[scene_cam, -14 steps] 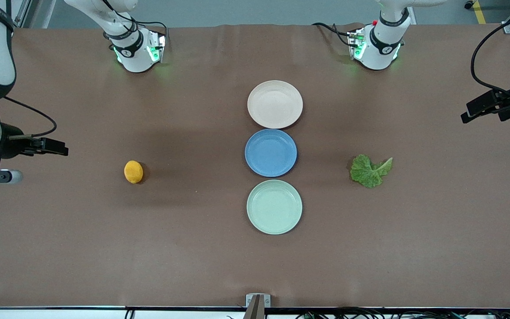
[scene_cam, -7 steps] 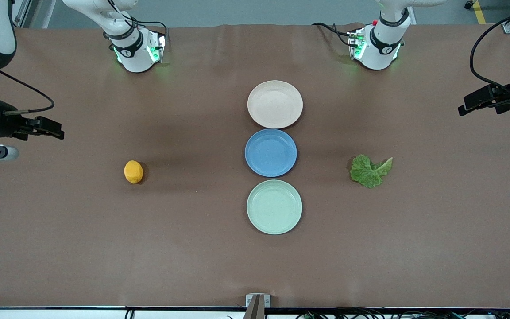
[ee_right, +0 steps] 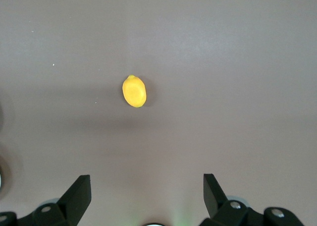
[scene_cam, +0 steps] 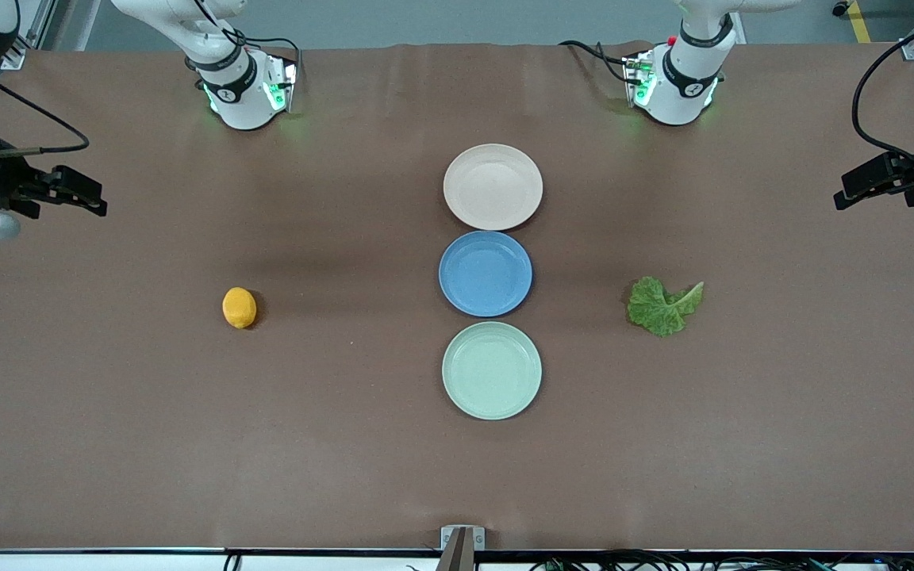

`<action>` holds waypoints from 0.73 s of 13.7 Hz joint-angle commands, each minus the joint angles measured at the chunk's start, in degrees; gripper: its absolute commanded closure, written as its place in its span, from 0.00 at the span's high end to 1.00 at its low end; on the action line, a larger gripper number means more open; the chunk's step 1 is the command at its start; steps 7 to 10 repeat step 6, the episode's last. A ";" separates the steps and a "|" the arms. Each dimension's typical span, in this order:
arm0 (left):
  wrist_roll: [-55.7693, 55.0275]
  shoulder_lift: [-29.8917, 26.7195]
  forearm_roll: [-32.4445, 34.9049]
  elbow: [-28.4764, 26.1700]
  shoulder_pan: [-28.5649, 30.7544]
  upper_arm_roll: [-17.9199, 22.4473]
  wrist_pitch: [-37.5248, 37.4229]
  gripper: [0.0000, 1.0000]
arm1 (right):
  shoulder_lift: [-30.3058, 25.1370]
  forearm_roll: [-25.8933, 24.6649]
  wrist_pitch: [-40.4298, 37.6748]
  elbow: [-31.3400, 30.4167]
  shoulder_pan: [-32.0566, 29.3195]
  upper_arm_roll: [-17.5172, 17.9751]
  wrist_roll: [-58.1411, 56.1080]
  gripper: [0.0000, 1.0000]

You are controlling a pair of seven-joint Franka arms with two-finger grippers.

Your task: Pick lemon and lettuce from plates

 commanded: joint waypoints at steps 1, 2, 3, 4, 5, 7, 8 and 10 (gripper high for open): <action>0.69 0.07 0.82 0.97 0.10 -0.61 0.44 1.00 | -3.91 0.19 0.49 -3.29 0.56 -1.06 -2.36 1.00; 0.69 -0.02 0.73 0.97 0.10 -0.61 0.97 1.00 | -4.70 0.19 0.05 -3.29 0.65 -1.23 -2.36 1.00; 0.69 -0.20 0.73 0.97 0.10 -0.70 1.06 1.00 | -4.97 0.19 -0.04 -3.29 0.65 -1.24 -2.27 1.00; 0.69 -0.20 0.73 0.97 0.10 -0.70 1.15 1.00 | -4.88 0.19 0.13 -3.21 0.65 -1.24 -1.92 1.00; 0.69 -0.20 0.73 0.88 0.10 -0.70 1.06 1.00 | -4.71 0.11 0.48 -3.21 0.65 -1.24 -1.57 1.00; 0.69 -0.20 0.73 0.88 0.10 -0.70 1.15 1.00 | -4.62 0.10 0.75 -3.12 0.65 -1.24 -1.05 1.00; 0.69 -0.20 0.73 0.88 0.10 -0.70 1.15 1.00 | -4.62 0.10 0.75 -3.12 0.65 -1.24 -1.05 1.00; 0.69 -0.20 0.73 0.88 0.10 -0.70 1.15 1.00 | -4.62 0.10 0.75 -3.12 0.65 -1.24 -1.05 1.00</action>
